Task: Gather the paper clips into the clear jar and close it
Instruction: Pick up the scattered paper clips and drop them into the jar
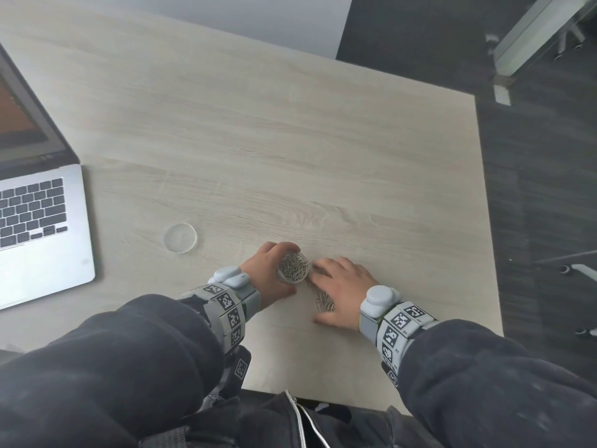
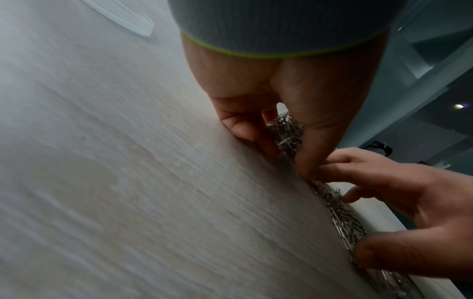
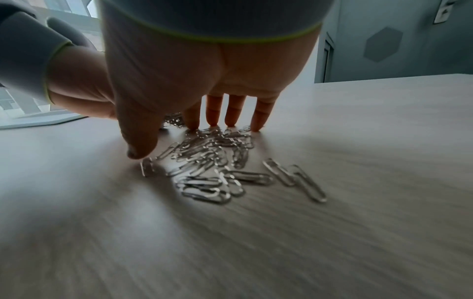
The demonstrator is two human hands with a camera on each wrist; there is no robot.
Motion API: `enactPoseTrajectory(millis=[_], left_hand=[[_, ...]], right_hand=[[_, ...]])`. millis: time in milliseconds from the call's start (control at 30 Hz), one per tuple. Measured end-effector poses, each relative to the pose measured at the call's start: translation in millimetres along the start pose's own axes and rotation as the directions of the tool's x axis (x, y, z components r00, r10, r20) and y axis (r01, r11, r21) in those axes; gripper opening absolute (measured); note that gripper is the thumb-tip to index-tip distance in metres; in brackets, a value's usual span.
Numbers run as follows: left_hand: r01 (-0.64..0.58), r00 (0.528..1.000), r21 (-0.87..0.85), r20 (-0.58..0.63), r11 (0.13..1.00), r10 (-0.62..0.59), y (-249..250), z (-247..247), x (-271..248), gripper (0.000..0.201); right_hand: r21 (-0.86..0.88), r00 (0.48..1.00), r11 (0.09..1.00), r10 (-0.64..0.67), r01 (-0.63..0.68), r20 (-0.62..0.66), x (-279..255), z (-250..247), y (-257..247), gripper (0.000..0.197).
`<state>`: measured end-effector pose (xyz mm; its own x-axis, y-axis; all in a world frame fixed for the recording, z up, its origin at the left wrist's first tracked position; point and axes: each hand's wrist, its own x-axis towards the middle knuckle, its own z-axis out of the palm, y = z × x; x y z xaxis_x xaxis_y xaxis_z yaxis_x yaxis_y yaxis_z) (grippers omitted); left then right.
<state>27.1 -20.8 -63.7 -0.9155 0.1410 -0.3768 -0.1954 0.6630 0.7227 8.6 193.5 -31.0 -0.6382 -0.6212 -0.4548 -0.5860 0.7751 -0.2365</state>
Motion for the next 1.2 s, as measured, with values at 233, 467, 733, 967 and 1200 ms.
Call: enactPoseTrajectory(millis=[233, 467, 733, 967, 1200], left_hand=[[0.002, 1.000, 0.010, 0.010, 1.000, -0.002, 1, -1, 0, 0.072], [0.006, 1.000, 0.013, 0.020, 1.000, -0.006, 2, -3, 1, 0.072], [0.015, 0.999, 0.023, 0.031, 1.000, -0.016, 2, -4, 0, 0.072], [0.025, 0.999, 0.023, 0.037, 0.999, -0.026, 3, -5, -1, 0.072], [0.028, 0.999, 0.019, 0.034, 0.999, -0.029, 5, -4, -1, 0.071]], right_hand=[[0.062, 0.997, 0.996, -0.060, 0.064, -0.053, -9, 5, 19, 0.069], [0.057, 0.996, 0.995, -0.082, 0.083, -0.025, -9, 6, 17, 0.068], [0.133, 0.987, 0.990, -0.035, 0.056, -0.155, -8, 11, 26, 0.030], [0.147, 0.985, 0.981, 0.143, -0.129, -0.092, -16, 4, 28, 0.066], [0.226, 0.981, 0.966, 0.152, -0.122, -0.119, -8, 9, 21, 0.023]])
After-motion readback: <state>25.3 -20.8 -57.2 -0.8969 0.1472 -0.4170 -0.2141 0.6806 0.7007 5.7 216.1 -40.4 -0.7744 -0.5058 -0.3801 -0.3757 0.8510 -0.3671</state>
